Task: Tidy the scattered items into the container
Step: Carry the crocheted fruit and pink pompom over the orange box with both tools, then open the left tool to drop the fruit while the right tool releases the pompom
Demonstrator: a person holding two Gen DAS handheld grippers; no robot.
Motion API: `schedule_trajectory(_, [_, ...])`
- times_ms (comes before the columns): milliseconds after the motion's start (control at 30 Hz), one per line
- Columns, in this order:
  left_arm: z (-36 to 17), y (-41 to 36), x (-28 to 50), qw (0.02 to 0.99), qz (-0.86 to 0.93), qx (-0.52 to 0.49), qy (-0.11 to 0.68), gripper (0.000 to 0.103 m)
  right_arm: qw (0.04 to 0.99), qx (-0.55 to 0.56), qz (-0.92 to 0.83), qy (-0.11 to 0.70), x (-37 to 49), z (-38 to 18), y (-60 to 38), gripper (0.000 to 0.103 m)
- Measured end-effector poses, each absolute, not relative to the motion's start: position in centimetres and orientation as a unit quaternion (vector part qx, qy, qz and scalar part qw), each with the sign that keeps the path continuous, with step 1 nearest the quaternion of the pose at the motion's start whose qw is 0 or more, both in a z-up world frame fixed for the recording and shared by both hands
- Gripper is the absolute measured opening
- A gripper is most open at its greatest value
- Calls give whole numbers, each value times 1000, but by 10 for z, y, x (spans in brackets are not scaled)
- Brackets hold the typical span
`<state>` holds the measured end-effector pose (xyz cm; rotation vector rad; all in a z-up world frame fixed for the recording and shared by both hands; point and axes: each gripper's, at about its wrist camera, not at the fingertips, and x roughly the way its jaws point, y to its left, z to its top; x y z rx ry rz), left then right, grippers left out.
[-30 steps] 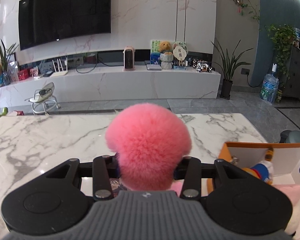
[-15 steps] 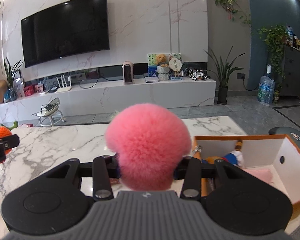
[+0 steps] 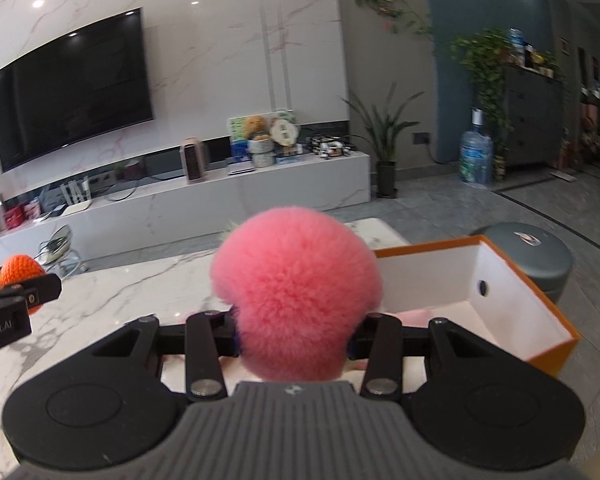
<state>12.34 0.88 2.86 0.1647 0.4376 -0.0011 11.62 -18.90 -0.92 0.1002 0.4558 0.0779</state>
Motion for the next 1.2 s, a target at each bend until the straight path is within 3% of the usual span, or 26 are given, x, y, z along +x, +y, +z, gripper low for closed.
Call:
schedule_trajectory(800, [-5, -131, 211, 952, -121, 147, 240, 53, 966, 98, -49, 232, 198, -39, -318, 46])
schedule_trajectory(1200, [-39, -160, 253, 936, -142, 168, 277, 53, 954, 103, -66, 274, 242, -72, -337, 47])
